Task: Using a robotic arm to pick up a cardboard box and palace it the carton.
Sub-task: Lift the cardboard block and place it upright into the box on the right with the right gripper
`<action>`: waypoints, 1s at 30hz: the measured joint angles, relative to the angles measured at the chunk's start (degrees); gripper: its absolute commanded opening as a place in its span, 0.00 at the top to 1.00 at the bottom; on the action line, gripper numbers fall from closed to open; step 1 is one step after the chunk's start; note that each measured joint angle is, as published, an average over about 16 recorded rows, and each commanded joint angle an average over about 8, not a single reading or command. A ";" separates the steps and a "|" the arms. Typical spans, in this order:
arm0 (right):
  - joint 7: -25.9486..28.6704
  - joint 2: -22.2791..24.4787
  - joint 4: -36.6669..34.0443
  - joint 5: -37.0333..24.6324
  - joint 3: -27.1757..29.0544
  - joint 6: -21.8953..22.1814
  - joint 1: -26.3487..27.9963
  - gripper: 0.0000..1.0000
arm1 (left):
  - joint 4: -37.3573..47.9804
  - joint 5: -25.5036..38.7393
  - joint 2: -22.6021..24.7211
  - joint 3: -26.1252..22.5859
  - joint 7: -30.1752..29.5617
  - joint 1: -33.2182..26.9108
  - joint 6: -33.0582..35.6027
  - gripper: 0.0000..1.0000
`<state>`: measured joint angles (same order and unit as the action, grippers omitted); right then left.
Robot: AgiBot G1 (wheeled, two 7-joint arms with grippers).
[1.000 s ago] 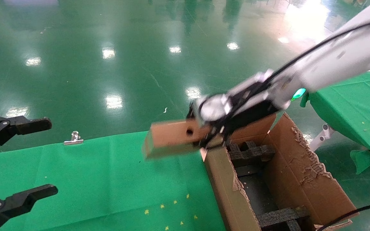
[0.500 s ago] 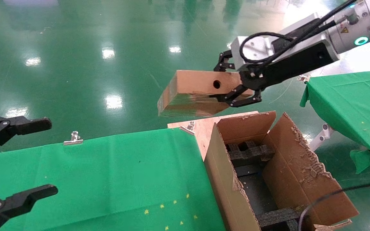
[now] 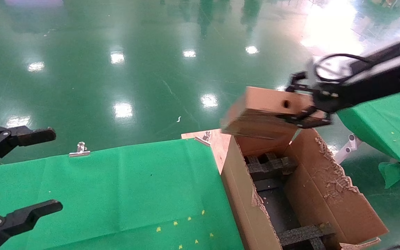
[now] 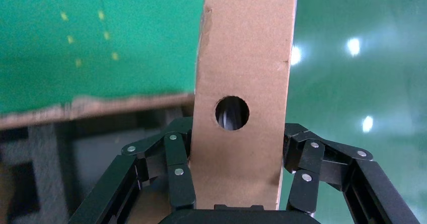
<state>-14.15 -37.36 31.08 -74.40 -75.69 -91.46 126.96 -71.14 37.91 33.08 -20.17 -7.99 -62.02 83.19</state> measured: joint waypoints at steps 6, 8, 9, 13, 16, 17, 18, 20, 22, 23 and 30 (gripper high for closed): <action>-1.41 3.80 -3.64 -0.03 -4.83 0.01 1.68 1.00 | 0.00 0.00 0.00 0.00 0.00 0.00 0.00 0.00; -1.63 4.90 -4.66 0.21 -6.20 0.02 1.83 1.00 | 0.00 0.00 0.00 0.00 0.00 0.00 0.00 0.00; -1.71 5.37 -5.10 0.33 -6.79 0.03 1.88 1.00 | 0.00 0.00 0.00 0.00 0.00 0.00 0.00 0.00; -1.69 7.27 -6.88 1.27 -8.95 0.11 1.65 1.00 | 0.00 0.00 0.00 0.00 0.00 0.00 0.00 0.00; -1.56 8.24 -7.81 2.04 -10.01 0.21 1.27 1.00 | 0.01 -0.01 0.00 0.00 0.00 0.01 0.00 0.00; -1.53 8.42 -7.98 2.22 -10.21 0.22 1.16 1.00 | 0.01 -0.01 0.00 0.00 0.00 0.01 -0.01 0.00; -1.47 8.61 -8.17 2.44 -10.40 0.26 1.03 1.00 | 0.01 -0.01 0.00 0.00 0.00 0.01 -0.01 0.00; -1.32 8.91 -8.47 2.84 -10.69 0.39 0.77 1.00 | 0.01 -0.01 -0.01 0.00 0.00 0.01 -0.01 0.00; -1.00 9.11 -8.74 3.26 -10.82 0.61 0.47 1.00 | 0.01 -0.01 -0.01 0.01 0.00 0.01 -0.01 0.00; -0.71 9.20 -8.91 3.50 -10.83 0.76 0.30 1.00 | 0.01 -0.01 -0.01 0.01 0.00 0.01 -0.01 0.00; 3.68 9.52 -10.38 5.87 -10.35 2.59 -2.01 1.00 | 0.01 -0.01 -0.01 0.01 0.00 0.01 -0.01 0.00</action>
<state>-10.47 -27.84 20.70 -68.52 -86.05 -88.87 124.94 -71.12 37.90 33.07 -20.16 -7.98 -62.00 83.18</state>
